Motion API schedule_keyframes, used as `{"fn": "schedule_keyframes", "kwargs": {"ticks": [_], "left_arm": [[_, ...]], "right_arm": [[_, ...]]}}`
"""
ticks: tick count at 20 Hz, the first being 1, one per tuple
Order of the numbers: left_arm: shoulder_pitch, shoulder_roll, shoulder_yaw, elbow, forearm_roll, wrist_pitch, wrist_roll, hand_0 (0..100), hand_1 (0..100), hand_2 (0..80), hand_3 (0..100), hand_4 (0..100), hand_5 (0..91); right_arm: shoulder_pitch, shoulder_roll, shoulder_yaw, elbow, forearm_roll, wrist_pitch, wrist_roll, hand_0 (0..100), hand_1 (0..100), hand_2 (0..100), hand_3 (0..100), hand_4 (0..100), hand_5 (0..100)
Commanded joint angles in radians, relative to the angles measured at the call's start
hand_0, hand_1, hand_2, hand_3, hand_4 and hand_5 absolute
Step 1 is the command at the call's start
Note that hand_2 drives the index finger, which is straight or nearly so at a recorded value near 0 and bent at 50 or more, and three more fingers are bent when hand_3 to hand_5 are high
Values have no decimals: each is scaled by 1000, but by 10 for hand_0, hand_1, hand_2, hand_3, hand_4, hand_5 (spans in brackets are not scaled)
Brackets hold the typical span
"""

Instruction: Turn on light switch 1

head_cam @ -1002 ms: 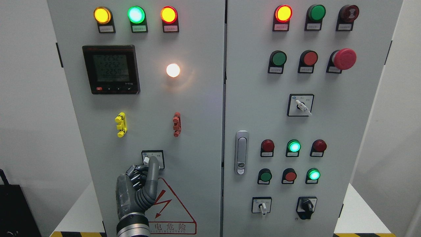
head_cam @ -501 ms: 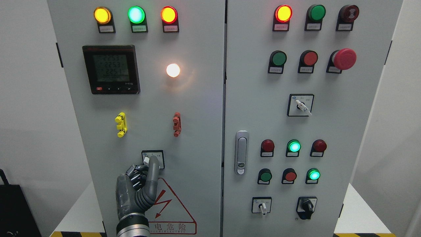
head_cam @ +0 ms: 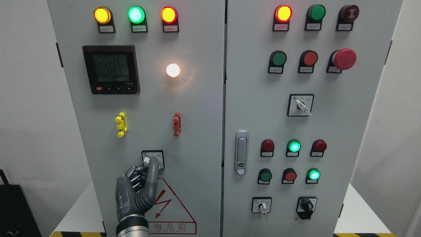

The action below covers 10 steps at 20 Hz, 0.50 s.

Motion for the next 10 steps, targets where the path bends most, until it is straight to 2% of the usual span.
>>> {"fn": "schedule_keyframes", "kwargs": {"ticks": [1,3,10], "left_arm": [[20,4,-1,-5,0,-3,-8,190,354,631,1000,998,860],[32,6,-1,-8,0,-24,-25,193,346,639,1000,999,862],[54,9,-1,-37,-2,-63,-28,165,336,647,1000,1000,866]], "right_arm": [[0,0,0,0,0,-1,0,0,0,0,0,0,0],[0,0,0,0,0,-1,0,0,0,0,0,0,0],[0,0,0,0,0,-1,0,0,0,0,0,0,0]]}}
